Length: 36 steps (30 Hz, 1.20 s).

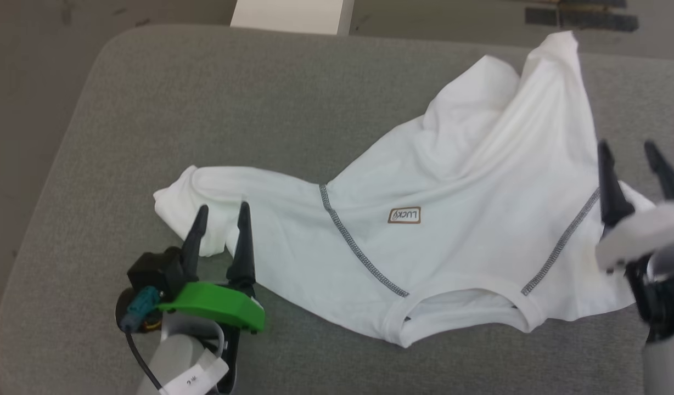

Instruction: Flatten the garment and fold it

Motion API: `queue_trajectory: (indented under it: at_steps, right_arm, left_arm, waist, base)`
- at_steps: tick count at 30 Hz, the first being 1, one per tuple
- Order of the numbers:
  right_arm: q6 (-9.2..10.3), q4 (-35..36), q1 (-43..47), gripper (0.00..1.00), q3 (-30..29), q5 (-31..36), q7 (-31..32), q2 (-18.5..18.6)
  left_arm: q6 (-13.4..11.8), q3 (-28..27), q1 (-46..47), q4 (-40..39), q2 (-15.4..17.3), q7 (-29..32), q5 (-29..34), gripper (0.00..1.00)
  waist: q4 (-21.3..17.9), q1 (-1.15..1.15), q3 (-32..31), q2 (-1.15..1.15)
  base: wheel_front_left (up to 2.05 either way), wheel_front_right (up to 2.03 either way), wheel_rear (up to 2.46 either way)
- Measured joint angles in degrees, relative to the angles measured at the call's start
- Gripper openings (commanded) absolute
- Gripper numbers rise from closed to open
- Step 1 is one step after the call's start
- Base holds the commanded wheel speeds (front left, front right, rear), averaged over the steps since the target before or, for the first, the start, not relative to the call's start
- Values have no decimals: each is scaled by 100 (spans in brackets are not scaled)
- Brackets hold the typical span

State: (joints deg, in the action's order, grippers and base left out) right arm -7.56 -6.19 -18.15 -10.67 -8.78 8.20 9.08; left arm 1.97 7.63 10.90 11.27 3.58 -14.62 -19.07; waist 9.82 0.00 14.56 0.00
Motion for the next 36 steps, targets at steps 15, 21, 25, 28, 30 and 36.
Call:
queue_trajectory:
  at_steps: [15, 21, 25, 28, 30, 36]
  right_arm:
    - [0, 922, 1932, 100, -243, -238, -352, -599]
    - [0, 924, 1986, 100, -168, -469, -370, -601]
    - [0, 928, 1997, 100, -64, -548, -370, -602]
    - [0, 949, 1997, 100, 22, -576, -376, -603]
    - [0, 979, 1997, 100, 73, -576, -381, -604]
    - [0, 1031, 1996, 100, 140, -584, -419, -604]
  left_arm:
    - [-68, 726, -873, -196, 130, 2450, -30, 100]
    - [-399, 834, -1031, -343, 82, 3505, -174, 100]
    - [-595, 837, -1024, -301, 56, 3863, -218, 100]
    - [-733, 810, -993, -214, 43, 3961, -291, 100]
    - [-798, 768, -936, -152, 40, 3967, -331, 100]
    - [-904, 611, -722, 48, 22, 3877, -452, 100]
  waist:
    - [-465, 0, -882, 0]
    - [-594, 0, -962, 0]
    - [-663, 0, -941, 0]
    - [-722, 0, -902, 0]
    - [-767, 0, -870, 0]
    - [-893, 0, -788, 0]
  base:
    - [0, 0, 0]
    - [0, 0, 0]
    - [0, 0, 0]
    - [0, 0, 0]
    - [0, 0, 0]
    - [0, 0, 0]
